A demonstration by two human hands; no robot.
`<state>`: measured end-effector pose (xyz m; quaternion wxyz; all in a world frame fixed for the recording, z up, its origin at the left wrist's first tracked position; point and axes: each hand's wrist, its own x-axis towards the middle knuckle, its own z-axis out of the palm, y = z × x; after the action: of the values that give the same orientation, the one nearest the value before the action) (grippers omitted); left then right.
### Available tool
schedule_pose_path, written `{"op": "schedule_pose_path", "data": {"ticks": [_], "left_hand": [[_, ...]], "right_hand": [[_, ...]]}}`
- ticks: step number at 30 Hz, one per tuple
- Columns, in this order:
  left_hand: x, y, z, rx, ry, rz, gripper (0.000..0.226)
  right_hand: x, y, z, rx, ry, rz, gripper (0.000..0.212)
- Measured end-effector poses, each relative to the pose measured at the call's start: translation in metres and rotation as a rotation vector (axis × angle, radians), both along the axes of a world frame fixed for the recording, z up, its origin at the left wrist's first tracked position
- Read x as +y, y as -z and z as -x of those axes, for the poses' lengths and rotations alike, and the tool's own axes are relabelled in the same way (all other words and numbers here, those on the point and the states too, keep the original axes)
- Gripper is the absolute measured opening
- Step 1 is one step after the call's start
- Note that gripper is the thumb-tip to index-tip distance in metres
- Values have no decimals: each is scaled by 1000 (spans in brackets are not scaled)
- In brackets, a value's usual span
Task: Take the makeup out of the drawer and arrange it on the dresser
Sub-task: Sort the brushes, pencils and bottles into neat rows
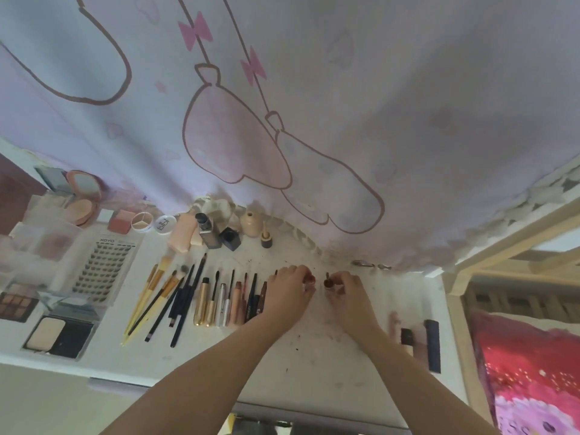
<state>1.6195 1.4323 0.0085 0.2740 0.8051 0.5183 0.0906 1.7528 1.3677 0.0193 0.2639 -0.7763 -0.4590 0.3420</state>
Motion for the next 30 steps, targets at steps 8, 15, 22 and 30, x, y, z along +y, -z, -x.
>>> {"op": "schedule_pose_path", "data": {"ticks": [8, 15, 22, 30], "left_hand": [[2, 24, -9, 134, 23, -100, 20], [-28, 3, 10, -97, -56, -144, 21], [-86, 9, -57, 246, 250, 19, 37], [-65, -12, -36, 216, 301, 222, 33]], "right_hand": [[11, 5, 3, -85, -60, 47, 22], [-3, -24, -63, -274, -86, 227, 17], [-16, -9, -45, -379, -205, 519, 35], [-24, -39, -48, -8, -105, 463, 41]]}}
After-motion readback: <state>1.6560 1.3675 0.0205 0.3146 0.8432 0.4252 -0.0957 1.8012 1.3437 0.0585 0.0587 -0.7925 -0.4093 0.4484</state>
